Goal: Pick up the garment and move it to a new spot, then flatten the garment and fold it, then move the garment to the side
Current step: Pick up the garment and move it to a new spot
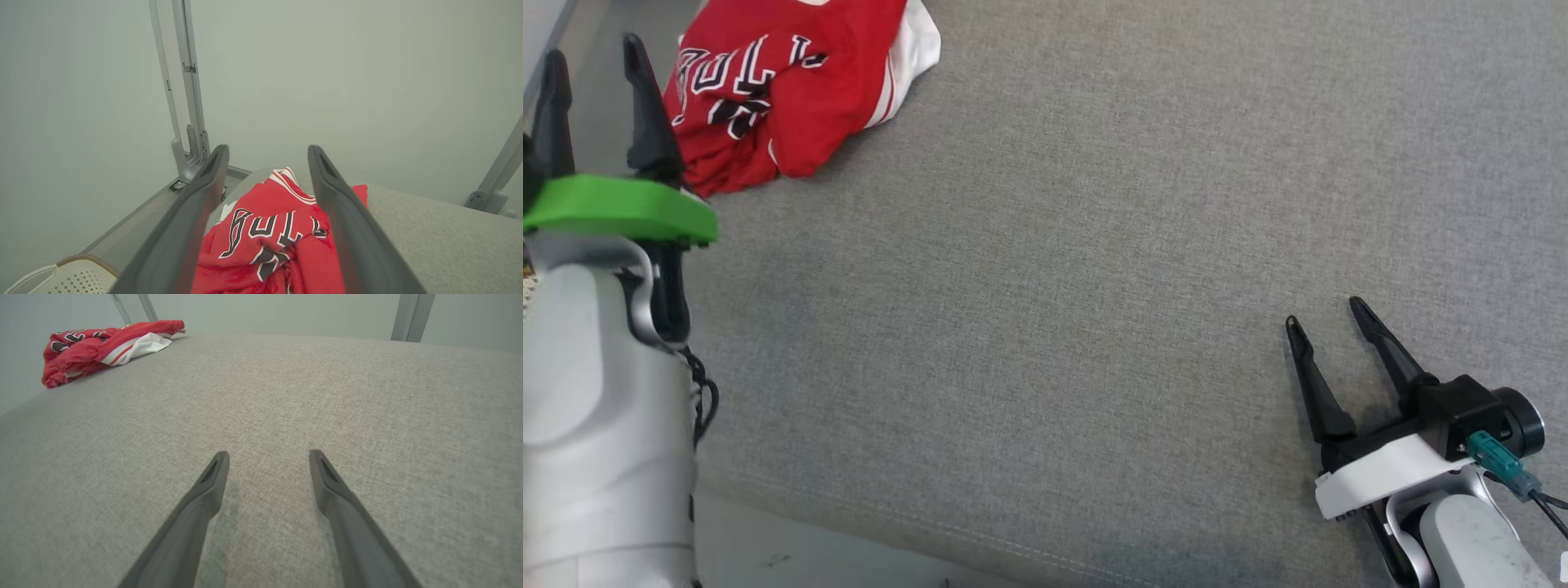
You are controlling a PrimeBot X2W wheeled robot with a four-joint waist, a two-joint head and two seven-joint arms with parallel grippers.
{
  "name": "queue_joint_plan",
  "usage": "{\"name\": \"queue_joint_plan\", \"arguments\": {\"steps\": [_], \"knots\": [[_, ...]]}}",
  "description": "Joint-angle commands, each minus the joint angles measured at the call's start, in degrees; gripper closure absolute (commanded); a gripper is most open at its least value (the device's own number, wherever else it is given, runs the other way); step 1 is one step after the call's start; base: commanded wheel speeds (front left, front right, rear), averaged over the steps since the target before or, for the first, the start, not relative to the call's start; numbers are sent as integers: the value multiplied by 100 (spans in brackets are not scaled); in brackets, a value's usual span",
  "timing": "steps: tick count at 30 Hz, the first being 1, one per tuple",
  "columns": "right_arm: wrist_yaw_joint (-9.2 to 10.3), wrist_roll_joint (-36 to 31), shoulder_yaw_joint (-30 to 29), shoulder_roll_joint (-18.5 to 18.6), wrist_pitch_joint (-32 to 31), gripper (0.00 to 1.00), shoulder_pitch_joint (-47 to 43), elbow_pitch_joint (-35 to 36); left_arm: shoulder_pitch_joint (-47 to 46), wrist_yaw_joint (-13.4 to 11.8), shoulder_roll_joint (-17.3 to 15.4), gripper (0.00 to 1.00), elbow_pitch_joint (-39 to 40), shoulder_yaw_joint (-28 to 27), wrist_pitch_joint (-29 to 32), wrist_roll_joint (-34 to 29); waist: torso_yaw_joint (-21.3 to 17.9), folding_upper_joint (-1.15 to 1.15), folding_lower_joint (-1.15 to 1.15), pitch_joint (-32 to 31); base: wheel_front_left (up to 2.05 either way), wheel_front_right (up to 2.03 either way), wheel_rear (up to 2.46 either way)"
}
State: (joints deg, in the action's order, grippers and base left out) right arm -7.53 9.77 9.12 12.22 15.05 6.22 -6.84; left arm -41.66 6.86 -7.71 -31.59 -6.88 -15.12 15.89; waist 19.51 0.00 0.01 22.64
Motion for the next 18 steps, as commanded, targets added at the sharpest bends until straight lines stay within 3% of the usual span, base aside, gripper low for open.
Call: {"name": "queue_joint_plan", "arguments": {"steps": [1,7,18], "knots": [[7,-41,-22,56,18,0,84,33,-372,25,-115,0,-262,34,56,115,-156,0,-1,358,0,0,0],[8,-57,-40,154,7,0,223,37,-1651,67,-548,0,-1712,359,882,541,-334,0,-1,696,0,0,0],[17,-86,-158,230,-34,0,435,37,-2792,67,-1131,0,-2798,1313,2419,1547,-752,0,-1,1292,0,0,0]]}}
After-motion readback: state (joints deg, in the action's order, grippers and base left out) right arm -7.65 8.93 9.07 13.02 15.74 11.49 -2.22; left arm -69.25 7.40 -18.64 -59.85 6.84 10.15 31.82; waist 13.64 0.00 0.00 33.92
